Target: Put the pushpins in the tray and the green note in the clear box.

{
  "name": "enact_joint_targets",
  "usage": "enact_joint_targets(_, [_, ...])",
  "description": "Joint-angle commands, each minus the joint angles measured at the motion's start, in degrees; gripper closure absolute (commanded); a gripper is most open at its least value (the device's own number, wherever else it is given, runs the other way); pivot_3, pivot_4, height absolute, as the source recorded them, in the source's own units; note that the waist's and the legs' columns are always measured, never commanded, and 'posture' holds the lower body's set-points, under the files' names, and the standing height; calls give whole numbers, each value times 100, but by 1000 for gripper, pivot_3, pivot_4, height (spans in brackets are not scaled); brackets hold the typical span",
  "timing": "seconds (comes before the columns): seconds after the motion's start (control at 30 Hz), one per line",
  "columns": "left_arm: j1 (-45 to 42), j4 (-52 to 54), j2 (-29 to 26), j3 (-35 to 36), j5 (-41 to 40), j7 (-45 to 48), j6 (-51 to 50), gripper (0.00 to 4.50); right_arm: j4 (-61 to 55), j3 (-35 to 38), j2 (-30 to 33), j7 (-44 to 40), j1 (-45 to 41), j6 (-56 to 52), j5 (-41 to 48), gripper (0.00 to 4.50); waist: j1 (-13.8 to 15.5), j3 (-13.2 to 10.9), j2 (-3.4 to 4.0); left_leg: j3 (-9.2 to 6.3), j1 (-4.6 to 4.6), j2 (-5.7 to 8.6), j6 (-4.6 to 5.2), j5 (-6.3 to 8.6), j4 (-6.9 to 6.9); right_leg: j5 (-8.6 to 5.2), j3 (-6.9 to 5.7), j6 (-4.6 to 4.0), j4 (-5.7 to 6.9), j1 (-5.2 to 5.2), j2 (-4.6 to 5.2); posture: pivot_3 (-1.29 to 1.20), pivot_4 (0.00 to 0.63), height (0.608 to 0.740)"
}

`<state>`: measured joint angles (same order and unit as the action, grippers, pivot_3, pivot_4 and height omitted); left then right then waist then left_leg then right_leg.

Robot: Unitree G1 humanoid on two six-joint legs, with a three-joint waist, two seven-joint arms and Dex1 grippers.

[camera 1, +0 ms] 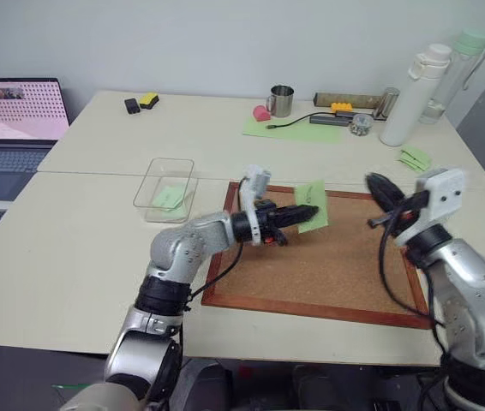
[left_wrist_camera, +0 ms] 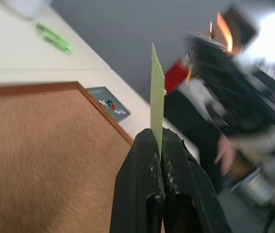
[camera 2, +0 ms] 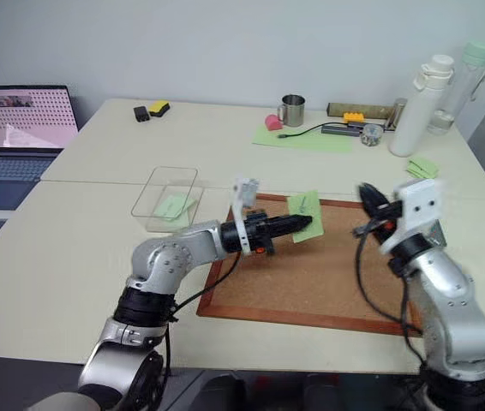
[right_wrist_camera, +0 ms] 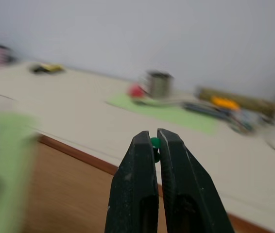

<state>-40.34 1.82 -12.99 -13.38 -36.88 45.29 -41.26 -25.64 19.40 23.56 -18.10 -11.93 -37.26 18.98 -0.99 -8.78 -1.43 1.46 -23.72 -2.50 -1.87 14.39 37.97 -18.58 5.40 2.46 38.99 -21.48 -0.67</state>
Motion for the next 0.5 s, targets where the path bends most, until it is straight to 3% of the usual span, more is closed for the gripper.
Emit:
enact_joint_targets(0.03, [-157, 79, -205, -1000, 1394, 760, 1767, 4482, 890, 589, 261, 86, -399, -336, 277, 4500, -10, 3, 13, 6, 3, 0, 2, 1, -3, 0, 8, 0, -1, -1, -2, 0, 150, 740])
enact_joint_targets(0.33, [-203, -424, 37, -1152, 2396, 673, 2967, 4482, 3272, 619, 837, -377, -1100, 60, 211, 4500, -82, -13, 38, 22, 3, 7, 22, 12, -6, 0, 28, -1, 1, -11, -23, 0, 150, 740])
enact_joint_targets(0.5, [-63, -346, 26, -1103, 2579, 600, 2996, 4500, 4208, 622, 933, -564, -1461, 402, 231, 3528, -74, -13, 39, 25, -4, -3, 24, 13, -2, 1, 25, 1, 2, -17, -16, 0, 150, 740])
